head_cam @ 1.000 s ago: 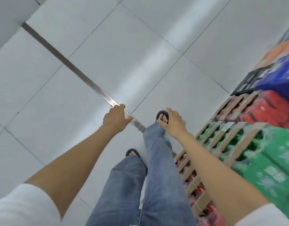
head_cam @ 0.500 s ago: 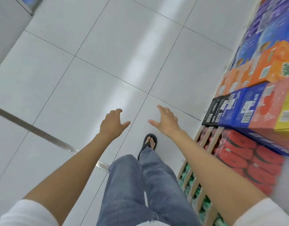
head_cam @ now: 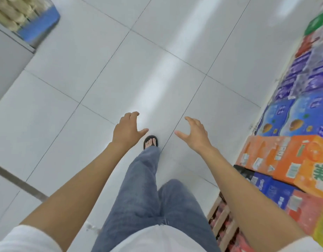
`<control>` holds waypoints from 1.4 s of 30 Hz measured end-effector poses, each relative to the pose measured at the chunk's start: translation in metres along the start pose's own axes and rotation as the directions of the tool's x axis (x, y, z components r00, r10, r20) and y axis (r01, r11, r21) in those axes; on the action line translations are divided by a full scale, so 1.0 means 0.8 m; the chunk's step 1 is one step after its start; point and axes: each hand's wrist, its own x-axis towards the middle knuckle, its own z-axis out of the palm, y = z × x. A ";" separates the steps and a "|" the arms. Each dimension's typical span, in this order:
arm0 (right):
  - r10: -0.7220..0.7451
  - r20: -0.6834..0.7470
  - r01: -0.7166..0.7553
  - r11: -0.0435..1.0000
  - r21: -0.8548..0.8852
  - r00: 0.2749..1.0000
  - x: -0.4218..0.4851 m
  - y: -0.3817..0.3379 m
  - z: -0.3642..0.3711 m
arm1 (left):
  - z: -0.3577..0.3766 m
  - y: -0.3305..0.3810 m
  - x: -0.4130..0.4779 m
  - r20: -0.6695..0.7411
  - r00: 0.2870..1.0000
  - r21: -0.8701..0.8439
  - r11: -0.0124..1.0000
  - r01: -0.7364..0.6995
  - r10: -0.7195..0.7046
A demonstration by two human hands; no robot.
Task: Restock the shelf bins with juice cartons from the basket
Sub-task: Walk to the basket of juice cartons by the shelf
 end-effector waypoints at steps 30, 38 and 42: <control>0.026 0.089 -0.011 0.985 -0.174 0.996 1.034 -0.085 -0.807 | -0.315 0.604 1.102 0.105 0.993 0.173 0.984 0.036 -0.055; 0.028 0.073 -0.016 0.987 -0.158 0.997 1.328 -0.168 -1.027 | -0.460 0.742 1.410 0.110 0.993 0.181 0.983 0.027 -0.048; 0.037 0.051 -0.028 0.987 -0.160 0.998 1.488 -0.190 -1.133 | -0.520 0.813 1.585 0.102 0.993 0.158 0.987 0.038 -0.055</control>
